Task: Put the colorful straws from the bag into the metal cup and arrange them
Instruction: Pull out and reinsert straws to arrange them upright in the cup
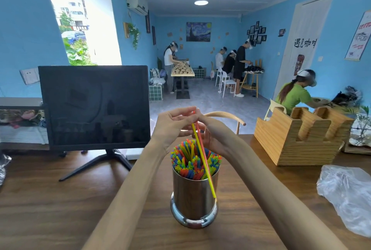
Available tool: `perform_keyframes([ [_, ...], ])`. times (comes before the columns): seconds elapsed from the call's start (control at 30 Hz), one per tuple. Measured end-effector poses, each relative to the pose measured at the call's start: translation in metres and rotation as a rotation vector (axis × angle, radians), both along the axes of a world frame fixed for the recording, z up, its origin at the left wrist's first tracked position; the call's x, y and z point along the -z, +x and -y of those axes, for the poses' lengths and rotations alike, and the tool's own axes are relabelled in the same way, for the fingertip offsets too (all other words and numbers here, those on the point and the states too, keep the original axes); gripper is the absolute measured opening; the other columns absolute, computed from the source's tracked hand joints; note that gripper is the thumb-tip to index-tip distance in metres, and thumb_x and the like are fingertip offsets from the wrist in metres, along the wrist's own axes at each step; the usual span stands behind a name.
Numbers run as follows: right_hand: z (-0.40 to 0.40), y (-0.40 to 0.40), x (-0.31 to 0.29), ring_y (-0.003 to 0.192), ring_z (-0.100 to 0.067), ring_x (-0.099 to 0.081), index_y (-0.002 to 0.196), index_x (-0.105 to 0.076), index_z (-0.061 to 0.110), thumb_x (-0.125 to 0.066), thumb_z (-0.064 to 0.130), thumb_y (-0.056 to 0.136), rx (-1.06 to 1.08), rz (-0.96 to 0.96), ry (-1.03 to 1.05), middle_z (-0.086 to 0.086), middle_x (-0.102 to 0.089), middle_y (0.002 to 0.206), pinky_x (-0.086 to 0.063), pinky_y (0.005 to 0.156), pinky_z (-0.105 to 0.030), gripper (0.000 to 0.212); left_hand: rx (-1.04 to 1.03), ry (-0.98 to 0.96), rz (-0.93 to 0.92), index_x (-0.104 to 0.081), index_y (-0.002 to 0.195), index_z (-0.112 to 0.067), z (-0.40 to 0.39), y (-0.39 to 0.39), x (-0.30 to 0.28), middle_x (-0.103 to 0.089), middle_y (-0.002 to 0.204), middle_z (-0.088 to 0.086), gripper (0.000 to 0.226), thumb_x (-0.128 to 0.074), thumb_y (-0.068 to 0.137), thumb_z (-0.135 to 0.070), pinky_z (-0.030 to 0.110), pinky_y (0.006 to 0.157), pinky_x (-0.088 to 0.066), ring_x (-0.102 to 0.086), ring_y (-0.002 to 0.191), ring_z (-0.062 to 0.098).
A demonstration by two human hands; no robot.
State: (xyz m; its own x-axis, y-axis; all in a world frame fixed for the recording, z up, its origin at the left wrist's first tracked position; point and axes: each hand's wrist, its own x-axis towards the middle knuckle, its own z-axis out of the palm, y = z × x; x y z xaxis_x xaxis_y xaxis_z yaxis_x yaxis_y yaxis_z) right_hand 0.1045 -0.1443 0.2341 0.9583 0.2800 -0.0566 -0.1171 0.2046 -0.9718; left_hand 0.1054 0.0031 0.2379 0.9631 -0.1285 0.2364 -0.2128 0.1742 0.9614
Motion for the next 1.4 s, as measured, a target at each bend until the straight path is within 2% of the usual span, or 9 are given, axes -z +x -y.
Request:
perform_keyframes([
  [0.13,0.016,0.000,0.006,0.071,-0.016,-0.068,0.133,-0.065,0.022,-0.049,0.036,0.107,-0.021,0.105,-0.026,-0.005,-0.074,0.102,-0.056,0.065,-0.029,0.034,-0.025,-0.106,-0.063,-0.076,0.111,-0.017,-0.010,0.007,-0.001,-0.080,0.091,0.007,0.026,-0.081,0.085,-0.014,0.022,0.063,-0.058,-0.077,0.077,0.018],
  [0.27,0.031,-0.007,0.019,0.078,-0.020,-0.068,0.156,-0.032,0.040,-0.073,0.017,0.094,0.128,0.631,-0.475,0.002,-0.067,0.111,-0.058,0.075,-0.029,0.077,-0.112,-0.352,-0.179,-0.068,0.108,-0.009,-0.021,0.014,0.006,-0.079,0.084,0.003,0.025,-0.078,0.085,-0.013,0.021,0.060,-0.059,-0.076,0.072,0.015],
  [0.43,0.028,-0.014,0.011,0.080,-0.011,-0.063,0.131,-0.064,0.037,-0.080,0.023,0.088,0.171,0.780,-0.397,-0.002,-0.062,0.105,-0.053,0.073,-0.028,0.048,0.009,-0.459,-0.392,-0.068,0.109,-0.005,-0.017,0.009,0.014,-0.079,0.085,0.010,0.031,-0.079,0.080,-0.008,0.023,0.058,-0.060,-0.077,0.072,0.018],
  [0.6,0.034,-0.019,-0.006,0.085,-0.016,-0.061,0.132,-0.060,0.051,-0.085,0.019,0.083,-0.075,0.919,-0.656,0.003,-0.053,0.109,-0.055,0.074,-0.025,0.064,0.009,-0.589,-0.529,-0.075,0.096,-0.002,-0.021,0.007,0.012,-0.078,0.085,0.016,0.037,-0.086,0.062,-0.006,0.025,0.055,-0.062,-0.077,0.069,0.020],
  [0.7,0.026,-0.025,-0.011,0.081,-0.012,-0.063,0.119,-0.070,0.043,-0.074,0.039,0.091,0.056,0.945,-0.605,0.006,-0.058,0.099,-0.052,0.070,-0.021,0.029,0.019,-0.575,-0.550,-0.077,0.094,-0.002,-0.023,0.007,0.015,-0.078,0.089,0.017,0.031,-0.086,0.066,-0.007,0.026,0.054,-0.062,-0.078,0.071,0.021],
  [0.8,0.019,-0.029,-0.018,0.069,-0.006,-0.066,0.106,-0.071,0.031,-0.051,0.044,0.100,0.259,0.942,-0.560,0.005,-0.068,0.084,-0.050,0.061,-0.027,0.025,0.057,-0.458,-0.520,-0.081,0.087,-0.005,-0.024,0.006,0.018,-0.079,0.093,0.014,0.018,-0.087,0.073,-0.015,0.026,0.054,-0.061,-0.078,0.075,0.021],
  [0.97,0.035,-0.023,-0.024,0.065,-0.011,-0.058,0.087,-0.063,0.033,-0.047,0.032,0.108,0.478,0.889,-0.644,0.004,-0.062,0.072,-0.052,0.068,-0.037,0.026,-0.283,0.347,-0.100,-0.075,0.098,-0.029,-0.027,0.011,0.030,-0.076,0.096,-0.008,0.018,-0.077,0.088,-0.044,0.024,0.067,-0.049,-0.064,0.094,0.008],
  [1.2,0.034,-0.009,0.021,0.085,-0.017,-0.068,0.096,-0.073,0.018,-0.061,0.038,0.100,0.002,0.604,-1.154,-0.002,-0.072,0.091,-0.056,0.080,-0.045,0.023,-0.195,0.583,-0.120,-0.074,0.117,-0.020,-0.019,0.016,0.050,-0.070,0.107,-0.005,0.024,-0.059,0.103,-0.033,0.023,0.072,-0.048,-0.062,0.100,0.012],
  [1.4,0.035,-0.002,0.033,0.068,-0.004,-0.053,0.109,-0.060,0.032,-0.073,0.046,0.089,0.296,0.701,-0.818,0.002,-0.058,0.081,-0.044,0.060,-0.019,0.027,-0.220,0.663,-0.084,-0.079,0.109,-0.015,-0.023,0.015,0.059,-0.073,0.100,-0.002,0.022,-0.072,0.095,-0.031,0.018,0.065,-0.050,-0.068,0.093,0.013],
])
